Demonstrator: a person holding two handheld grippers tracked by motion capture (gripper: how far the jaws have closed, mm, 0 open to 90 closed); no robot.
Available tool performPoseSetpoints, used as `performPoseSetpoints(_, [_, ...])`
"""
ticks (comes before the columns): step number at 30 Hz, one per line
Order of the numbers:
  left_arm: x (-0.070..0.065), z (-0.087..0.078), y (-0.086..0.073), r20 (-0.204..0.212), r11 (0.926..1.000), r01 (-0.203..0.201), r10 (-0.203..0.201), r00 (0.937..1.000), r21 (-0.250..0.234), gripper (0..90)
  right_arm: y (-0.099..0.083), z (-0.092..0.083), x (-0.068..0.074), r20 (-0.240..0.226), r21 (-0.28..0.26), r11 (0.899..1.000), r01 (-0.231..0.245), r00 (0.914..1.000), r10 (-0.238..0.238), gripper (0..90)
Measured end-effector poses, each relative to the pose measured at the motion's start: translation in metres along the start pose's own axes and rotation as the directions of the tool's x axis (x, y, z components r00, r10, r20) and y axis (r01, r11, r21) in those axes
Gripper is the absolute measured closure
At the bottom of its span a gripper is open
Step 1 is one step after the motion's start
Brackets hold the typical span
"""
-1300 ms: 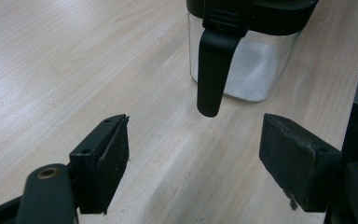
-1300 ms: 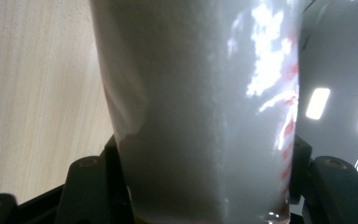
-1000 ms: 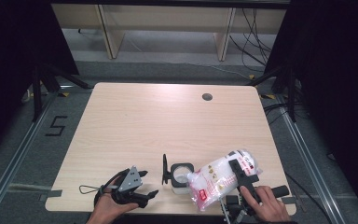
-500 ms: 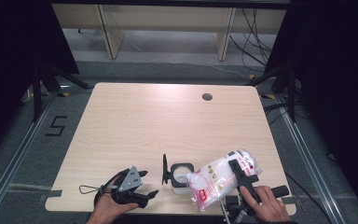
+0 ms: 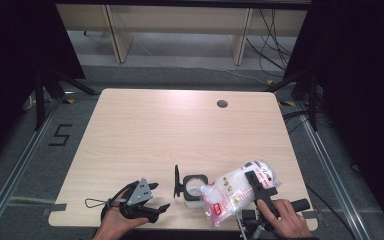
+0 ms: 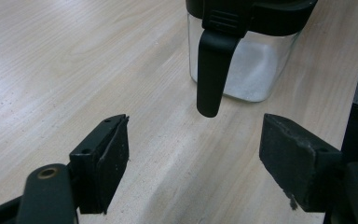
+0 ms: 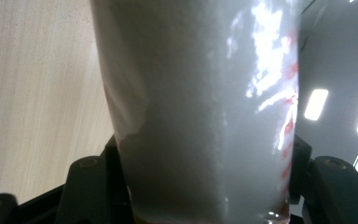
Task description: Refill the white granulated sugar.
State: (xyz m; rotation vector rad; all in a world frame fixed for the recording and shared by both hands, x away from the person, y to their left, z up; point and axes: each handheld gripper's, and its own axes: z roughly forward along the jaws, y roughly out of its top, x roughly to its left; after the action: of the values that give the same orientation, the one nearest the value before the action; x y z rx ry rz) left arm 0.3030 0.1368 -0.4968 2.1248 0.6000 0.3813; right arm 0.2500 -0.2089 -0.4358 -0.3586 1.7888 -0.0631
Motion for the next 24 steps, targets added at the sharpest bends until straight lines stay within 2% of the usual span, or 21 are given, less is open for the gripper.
performPoseSetpoints(3, [0.0002, 0.0002, -0.0001, 0.002, 1.0, 0.0, 0.0, 1.0, -0.002, 23.7, 0.0001, -0.0001, 0.0002, 0.002, -0.001, 1.0, 0.003, 1.0, -0.003, 41.1])
performPoseSetpoints(4, [-0.0005, 0.0002, -0.0003, 0.004, 0.9999, 0.013, -0.013, 0.9999, 0.001, 23.7, 0.0, -0.0002, 0.0011, -0.005, 0.005, 1.0, -0.007, 1.0, 0.007, 41.1])
performPoseSetpoints(5, [0.0, 0.0, 0.0, -0.002, 1.0, -0.003, 0.003, 1.0, -0.001, 23.7, 0.0002, -0.0003, 0.0001, 0.001, 0.001, 1.0, 0.005, 1.0, -0.005, 41.2])
performPoseSetpoints(11, [-0.0001, -0.0003, 0.0002, -0.002, 1.0, 0.0, 0.0, 1.0, 0.002, 23.7, -0.0003, -0.0002, 0.0002, -0.005, 0.003, 1.0, 0.003, 1.0, -0.003, 41.2])
performPoseSetpoints(14, [-0.0008, 0.0001, -0.0002, 0.004, 0.9998, 0.022, -0.022, 0.9998, 0.005, 23.7, -0.0006, 0.0001, 0.0002, -0.008, 0.001, 1.0, 0.001, 1.0, -0.001, 41.2])
performPoseSetpoints(15, [0.0001, 0.0001, 0.0002, -0.002, 1.0, -0.002, 0.002, 1.0, 0.001, 23.7, -0.0006, 0.0001, 0.0002, -0.008, 0.002, 1.0, 0.001, 1.0, -0.001, 41.2])
performPoseSetpoints(20, [-0.0003, 0.0004, -0.0001, -0.002, 1.0, 0.001, -0.001, 1.0, -0.002, 23.7, -0.0006, 0.0001, 0.0001, -0.009, 0.001, 1.0, -0.001, 1.0, 0.001, 41.2])
performPoseSetpoints(22, [-0.0004, 0.0004, -0.0002, -0.002, 1.0, 0.003, -0.003, 1.0, -0.002, 23.7, -0.0006, 0.0002, 0.0001, -0.009, 0.001, 1.0, -0.001, 1.0, 0.001, 41.3])
performPoseSetpoints(23, [-0.0016, 0.0007, -0.0006, -0.003, 0.9997, 0.024, -0.024, 0.9997, -0.002, 23.7, -0.0008, 0.0003, 0.0001, -0.01, 0.0, 1.0, -0.002, 0.9999, 0.002, 41.3])
performPoseSetpoints(24, [-0.0015, 0.0006, -0.0005, -0.003, 0.9998, 0.021, -0.021, 0.9998, -0.002, 23.7, -0.0008, 0.0002, 0.0001, -0.012, 0.001, 1.0, -0.002, 0.9999, 0.002, 41.3])
